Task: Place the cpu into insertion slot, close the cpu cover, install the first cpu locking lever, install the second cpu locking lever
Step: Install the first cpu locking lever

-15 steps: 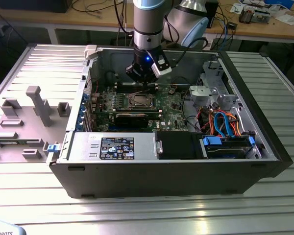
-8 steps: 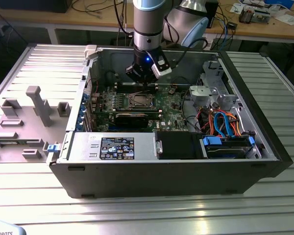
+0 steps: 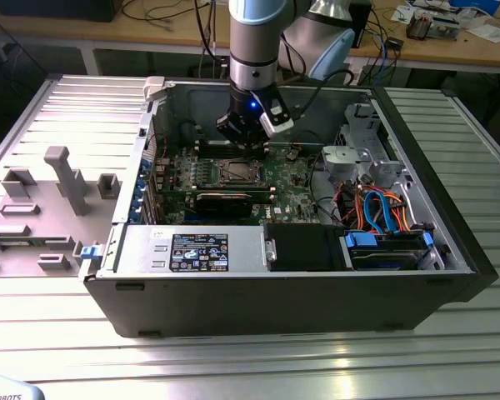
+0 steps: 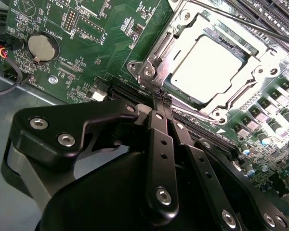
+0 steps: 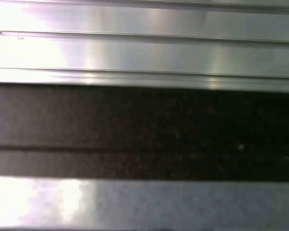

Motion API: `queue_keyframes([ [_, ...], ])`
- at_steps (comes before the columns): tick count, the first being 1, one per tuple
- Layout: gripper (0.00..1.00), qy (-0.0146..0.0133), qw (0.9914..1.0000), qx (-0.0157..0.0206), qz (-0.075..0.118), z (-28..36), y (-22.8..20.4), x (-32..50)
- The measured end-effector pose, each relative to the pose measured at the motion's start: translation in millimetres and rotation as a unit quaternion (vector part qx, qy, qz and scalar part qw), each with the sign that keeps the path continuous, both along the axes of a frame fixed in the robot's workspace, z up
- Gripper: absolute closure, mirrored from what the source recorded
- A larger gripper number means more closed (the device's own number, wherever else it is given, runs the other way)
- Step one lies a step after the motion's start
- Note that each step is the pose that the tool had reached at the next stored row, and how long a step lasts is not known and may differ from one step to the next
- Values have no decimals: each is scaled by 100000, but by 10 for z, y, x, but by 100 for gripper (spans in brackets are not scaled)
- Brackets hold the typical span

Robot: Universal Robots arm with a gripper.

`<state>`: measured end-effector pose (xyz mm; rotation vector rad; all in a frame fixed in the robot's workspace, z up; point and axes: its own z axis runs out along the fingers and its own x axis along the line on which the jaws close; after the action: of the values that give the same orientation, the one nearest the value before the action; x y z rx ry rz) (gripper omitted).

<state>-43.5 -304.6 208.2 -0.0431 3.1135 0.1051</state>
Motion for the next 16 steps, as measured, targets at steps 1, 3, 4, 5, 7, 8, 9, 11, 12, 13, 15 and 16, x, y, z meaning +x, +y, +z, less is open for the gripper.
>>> queue_keyframes([
  [1, 89, 1, 100000, 2, 2, 0, 0, 0],
  [3, 89, 0, 100000, 3, 2, -1, 0, 0],
  [4, 89, 1, 100000, 3, 3, -2, 0, 0],
  [5, 89, -2, 100000, 1, 1, -2, 0, 0],
  [7, 89, -1, 100000, 1, 2, -3, 0, 0],
  [8, 89, 2, 100000, 4, 3, -5, 0, 0],
  [9, 89, -1, 100000, 3, 3, -7, 0, 0],
  [11, 89, 1, 100000, 3, 2, -8, 0, 0],
  [12, 89, -8, 100000, 18, 2, -7, 1, 0],
  [13, 89, -5, 100000, 13, 2, -4, 0, 0],
  [15, 89, -3, 100000, 4, 3, -3, 0, 0],
  [16, 89, -4, 100000, 5, 2, -3, 0, 0],
])
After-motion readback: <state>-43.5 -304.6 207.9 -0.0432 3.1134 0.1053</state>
